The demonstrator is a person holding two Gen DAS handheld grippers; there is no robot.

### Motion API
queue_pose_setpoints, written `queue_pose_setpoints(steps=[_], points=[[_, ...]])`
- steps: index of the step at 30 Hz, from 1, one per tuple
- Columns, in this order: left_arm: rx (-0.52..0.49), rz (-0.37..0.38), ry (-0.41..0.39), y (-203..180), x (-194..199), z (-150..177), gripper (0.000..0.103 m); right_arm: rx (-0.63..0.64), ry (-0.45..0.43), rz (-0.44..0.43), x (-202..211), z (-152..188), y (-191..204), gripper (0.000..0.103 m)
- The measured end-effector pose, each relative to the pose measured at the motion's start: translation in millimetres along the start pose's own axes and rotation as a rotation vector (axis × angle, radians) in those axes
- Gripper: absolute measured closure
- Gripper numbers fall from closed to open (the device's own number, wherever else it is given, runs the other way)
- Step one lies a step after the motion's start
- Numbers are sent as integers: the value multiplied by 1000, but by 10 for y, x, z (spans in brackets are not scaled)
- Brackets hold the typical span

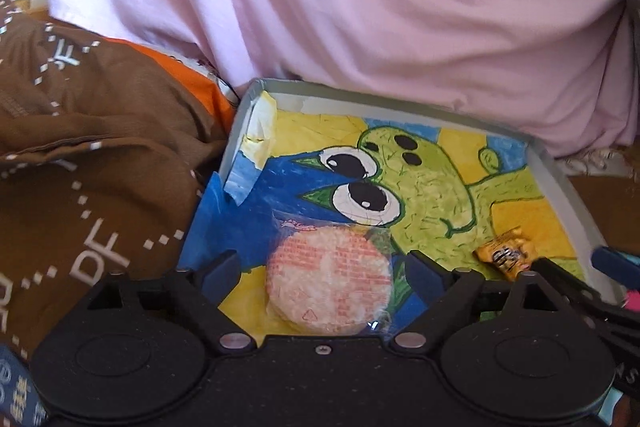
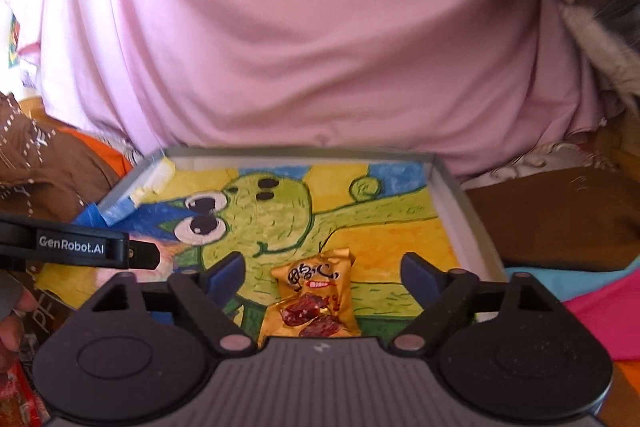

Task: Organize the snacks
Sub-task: 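Open the right gripper to drop the gold bag in the tray while the left gripper releases the pink cake, then move both grippers back from the tray toward the remaining snacks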

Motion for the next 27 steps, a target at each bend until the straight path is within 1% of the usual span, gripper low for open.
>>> queue_pose_setpoints(steps=[3, 4, 9, 12, 17, 21, 24, 27], points=[[33, 26, -34, -21, 193, -13, 3, -6, -56, 15, 224, -41, -55, 2], [37, 32, -51, -31, 266, -15, 3, -4, -73, 18, 298, -59, -67, 0], [45, 55, -100, -77, 619, 9, 1, 69, -158, 34, 732, -147, -80, 0], [53, 65, -127, -72, 838, 41, 1, 84, -198, 43, 986, -182, -103, 0], [31, 75, -169, -69, 1202, 147, 1, 104, -248, 63, 1390, -193, -140, 0], [24, 95, -194, -34, 1448, 290, 1, 101, -269, 95, 1635, -108, -155, 0], [-8, 100, -216, 1, 1589, 421, 1, 90, -275, 107, 1793, 10, -128, 0], [-45, 117, -205, 54, 1672, 577, 1, 82, -276, 112, 1926, 143, -63, 0]])
Point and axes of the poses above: each gripper's, at about its wrist camera, not at the fingertips, and x roughly against the way its jaws point, y to its left, z to its underside, the point moved 10 cm from there along -x, roughly the way its jaws point, and after that the axes turned 15 degrees about x, right-handed, at the moved point
